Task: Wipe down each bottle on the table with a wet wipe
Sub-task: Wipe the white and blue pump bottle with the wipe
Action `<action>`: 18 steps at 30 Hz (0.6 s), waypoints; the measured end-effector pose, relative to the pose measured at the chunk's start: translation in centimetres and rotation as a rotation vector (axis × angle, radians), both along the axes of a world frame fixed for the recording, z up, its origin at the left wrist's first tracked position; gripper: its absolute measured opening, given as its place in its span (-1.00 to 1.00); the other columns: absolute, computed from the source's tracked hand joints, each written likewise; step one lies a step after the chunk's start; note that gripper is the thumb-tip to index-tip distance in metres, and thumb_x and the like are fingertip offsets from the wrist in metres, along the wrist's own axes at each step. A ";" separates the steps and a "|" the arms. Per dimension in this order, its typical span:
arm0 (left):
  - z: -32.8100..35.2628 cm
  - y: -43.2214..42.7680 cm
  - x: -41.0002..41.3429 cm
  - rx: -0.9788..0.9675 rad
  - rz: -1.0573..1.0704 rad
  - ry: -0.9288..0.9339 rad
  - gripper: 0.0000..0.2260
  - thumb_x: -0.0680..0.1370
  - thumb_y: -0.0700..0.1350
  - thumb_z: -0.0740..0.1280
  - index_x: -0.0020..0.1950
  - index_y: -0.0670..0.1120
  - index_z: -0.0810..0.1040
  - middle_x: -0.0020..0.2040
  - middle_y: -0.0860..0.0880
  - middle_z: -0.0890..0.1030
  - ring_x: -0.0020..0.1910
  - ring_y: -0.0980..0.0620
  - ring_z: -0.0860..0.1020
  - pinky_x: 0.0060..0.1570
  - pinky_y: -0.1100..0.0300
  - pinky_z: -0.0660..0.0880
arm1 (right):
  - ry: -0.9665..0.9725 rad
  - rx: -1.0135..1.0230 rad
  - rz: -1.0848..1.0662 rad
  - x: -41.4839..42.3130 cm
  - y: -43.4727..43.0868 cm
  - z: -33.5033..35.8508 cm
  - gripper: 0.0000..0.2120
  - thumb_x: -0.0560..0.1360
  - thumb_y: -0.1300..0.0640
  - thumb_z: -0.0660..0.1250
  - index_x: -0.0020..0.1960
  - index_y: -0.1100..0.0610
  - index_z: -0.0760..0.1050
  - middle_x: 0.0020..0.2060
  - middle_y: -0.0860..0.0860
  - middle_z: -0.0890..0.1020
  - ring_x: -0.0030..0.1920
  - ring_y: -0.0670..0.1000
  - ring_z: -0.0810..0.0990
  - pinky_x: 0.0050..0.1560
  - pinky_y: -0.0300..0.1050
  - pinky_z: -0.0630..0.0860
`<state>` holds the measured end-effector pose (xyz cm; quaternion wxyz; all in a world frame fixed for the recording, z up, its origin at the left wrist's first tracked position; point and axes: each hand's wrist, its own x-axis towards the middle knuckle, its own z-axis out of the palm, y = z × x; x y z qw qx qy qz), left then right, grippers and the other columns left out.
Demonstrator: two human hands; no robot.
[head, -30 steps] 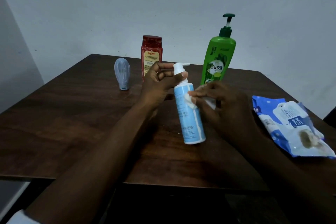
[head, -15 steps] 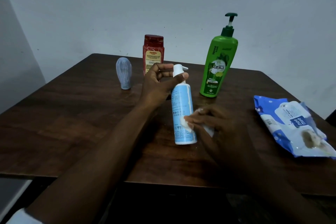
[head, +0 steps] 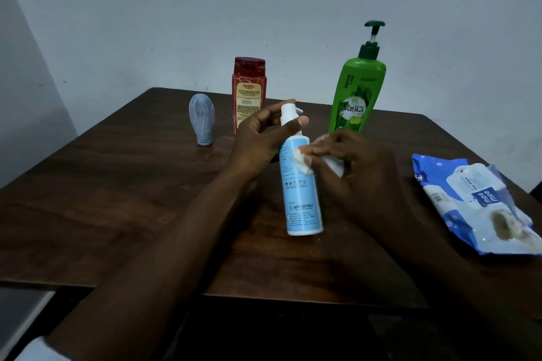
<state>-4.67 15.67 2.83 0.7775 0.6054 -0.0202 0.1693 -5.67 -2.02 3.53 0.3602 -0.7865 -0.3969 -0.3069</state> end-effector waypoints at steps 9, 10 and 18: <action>0.6 0.7 -0.4 -0.061 -0.110 0.028 -0.67 0.58 -0.34 0.23 0.30 -0.13 0.57 0.14 -0.11 0.68 -0.39 0.24 0.60 -0.35 0.31 0.52 | -0.048 0.002 -0.009 0.9 1.0 0.7 -0.83 0.50 0.14 0.43 0.05 0.15 0.71 -0.06 0.00 0.66 -0.04 -0.11 0.59 0.01 -0.37 0.45; 0.7 0.8 -0.4 -0.049 -0.110 0.036 -0.67 0.57 -0.34 0.26 0.29 -0.10 0.58 0.13 -0.09 0.68 -0.37 0.24 0.60 -0.33 0.29 0.54 | -0.028 -0.013 0.004 0.3 0.7 0.2 -0.81 0.52 0.10 0.41 0.06 0.14 0.70 -0.04 -0.04 0.63 -0.02 -0.13 0.58 0.03 -0.37 0.45; 0.5 0.8 -0.5 -0.035 -0.077 0.051 -0.65 0.52 -0.29 0.41 0.25 0.01 0.63 0.23 -0.16 0.64 -0.01 0.01 0.66 -0.11 0.11 0.65 | -0.040 -0.053 0.022 -5.0 -2.7 -5.0 -0.81 0.50 0.10 0.45 0.08 0.11 0.70 0.03 -0.05 0.61 0.06 -0.23 0.56 0.17 -0.48 0.41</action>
